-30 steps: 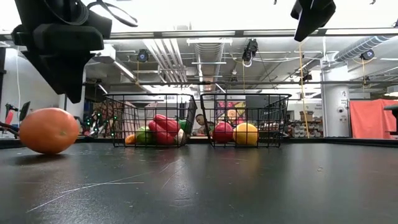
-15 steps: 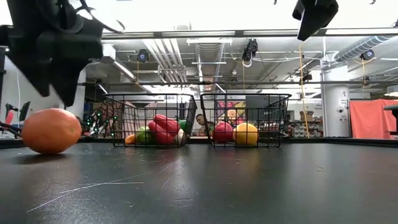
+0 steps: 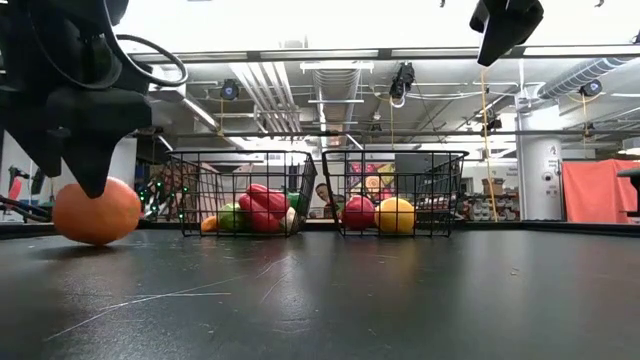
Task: Sort produce into baskets
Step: Put the orange into the right wire basket
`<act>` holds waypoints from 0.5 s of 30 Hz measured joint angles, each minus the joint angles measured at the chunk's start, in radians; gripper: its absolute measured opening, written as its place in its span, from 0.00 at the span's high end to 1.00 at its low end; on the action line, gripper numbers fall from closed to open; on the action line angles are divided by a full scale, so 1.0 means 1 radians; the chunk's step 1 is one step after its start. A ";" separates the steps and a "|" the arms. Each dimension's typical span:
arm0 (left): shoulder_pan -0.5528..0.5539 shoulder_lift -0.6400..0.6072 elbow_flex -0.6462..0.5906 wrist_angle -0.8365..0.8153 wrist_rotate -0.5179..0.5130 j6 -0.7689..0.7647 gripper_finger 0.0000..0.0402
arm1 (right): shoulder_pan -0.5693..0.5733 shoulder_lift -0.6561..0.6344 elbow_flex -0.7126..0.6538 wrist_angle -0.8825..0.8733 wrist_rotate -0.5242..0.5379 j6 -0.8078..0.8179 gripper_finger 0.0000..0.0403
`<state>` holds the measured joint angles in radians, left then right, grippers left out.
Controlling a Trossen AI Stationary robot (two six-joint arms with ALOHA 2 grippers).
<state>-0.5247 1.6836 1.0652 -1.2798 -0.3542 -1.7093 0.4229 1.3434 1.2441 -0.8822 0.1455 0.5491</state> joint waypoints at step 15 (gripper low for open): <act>0.009 0.000 -0.054 0.096 -0.049 0.152 0.16 | 0.000 0.000 0.000 0.002 0.001 0.000 0.22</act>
<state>-0.5153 1.6836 1.0111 -1.1843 -0.4028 -1.5574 0.4229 1.3434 1.2442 -0.8803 0.1463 0.5495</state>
